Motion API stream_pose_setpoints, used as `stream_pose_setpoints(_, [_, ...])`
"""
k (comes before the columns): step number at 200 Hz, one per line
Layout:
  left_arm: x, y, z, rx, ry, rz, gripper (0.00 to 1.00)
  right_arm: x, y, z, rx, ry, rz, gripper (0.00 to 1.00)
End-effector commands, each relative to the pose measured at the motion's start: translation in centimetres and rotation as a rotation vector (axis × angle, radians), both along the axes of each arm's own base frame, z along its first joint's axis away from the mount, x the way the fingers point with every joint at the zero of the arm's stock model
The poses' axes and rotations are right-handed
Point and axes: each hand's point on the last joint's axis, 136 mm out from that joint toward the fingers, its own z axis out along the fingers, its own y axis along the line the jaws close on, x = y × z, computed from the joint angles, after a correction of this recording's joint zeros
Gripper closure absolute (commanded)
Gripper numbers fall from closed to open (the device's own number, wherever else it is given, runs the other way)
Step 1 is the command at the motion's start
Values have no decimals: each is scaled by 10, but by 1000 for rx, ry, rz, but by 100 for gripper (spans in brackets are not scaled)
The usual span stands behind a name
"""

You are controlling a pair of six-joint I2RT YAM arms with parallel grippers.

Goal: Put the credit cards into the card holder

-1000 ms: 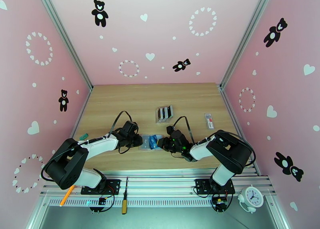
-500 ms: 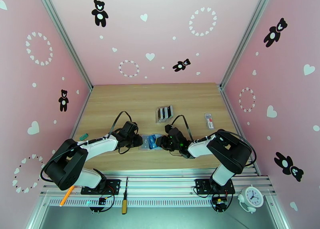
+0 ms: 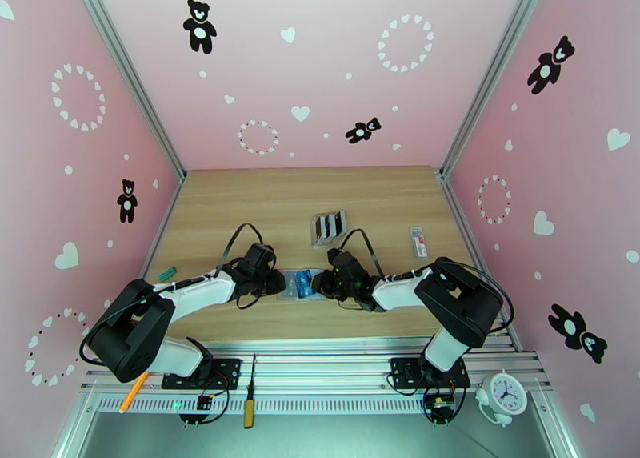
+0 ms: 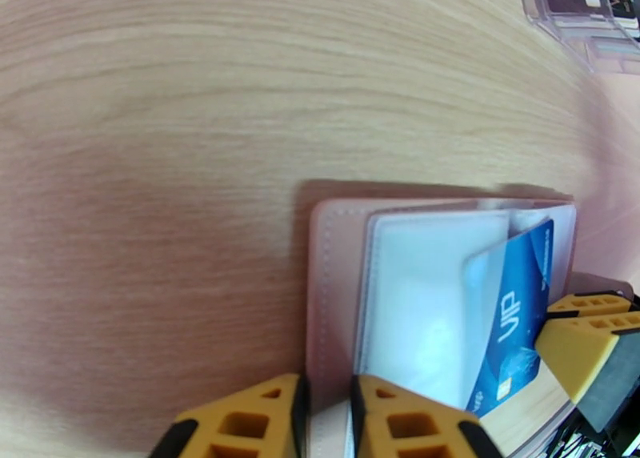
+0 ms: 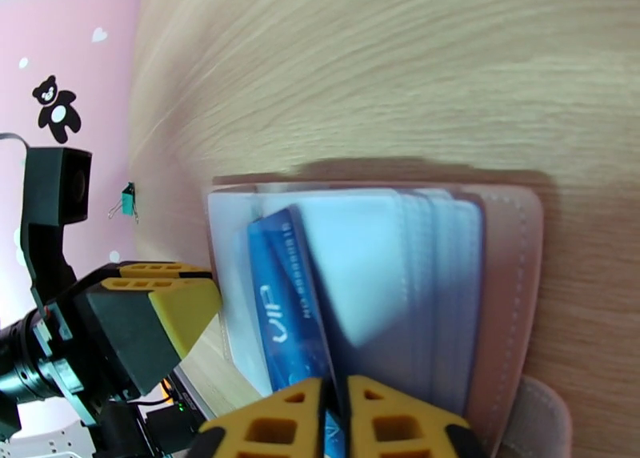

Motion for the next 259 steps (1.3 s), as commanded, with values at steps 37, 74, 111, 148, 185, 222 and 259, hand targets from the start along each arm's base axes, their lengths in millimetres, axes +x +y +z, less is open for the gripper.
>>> stream_pose_setpoints(37, [-36, 9, -20, 36, 131, -22, 75, 0, -5, -13, -54, 36, -21, 97])
stream_pose_setpoints(74, [-38, 9, -20, 36, 132, -21, 75, 2, -8, -15, -69, 42, -45, 99])
stream_pose_setpoints(111, [-37, 8, -20, 32, 133, -23, 74, 4, -1, -12, -55, 47, -33, 100])
stream_pose_setpoints(148, [-37, 7, -20, 29, 132, -21, 74, 1, 8, -8, -48, 44, -1, 99])
stream_pose_setpoints(185, [-37, 9, -21, 36, 132, -12, 74, -6, 11, -8, -63, 53, 32, 94])
stream_pose_setpoints(222, [-36, 10, -22, 41, 133, -4, 74, -16, 9, -9, -110, 63, 75, 81])
stream_pose_setpoints(259, [-36, 9, -21, 38, 131, -2, 73, -17, 12, 0, -165, 36, 132, 78])
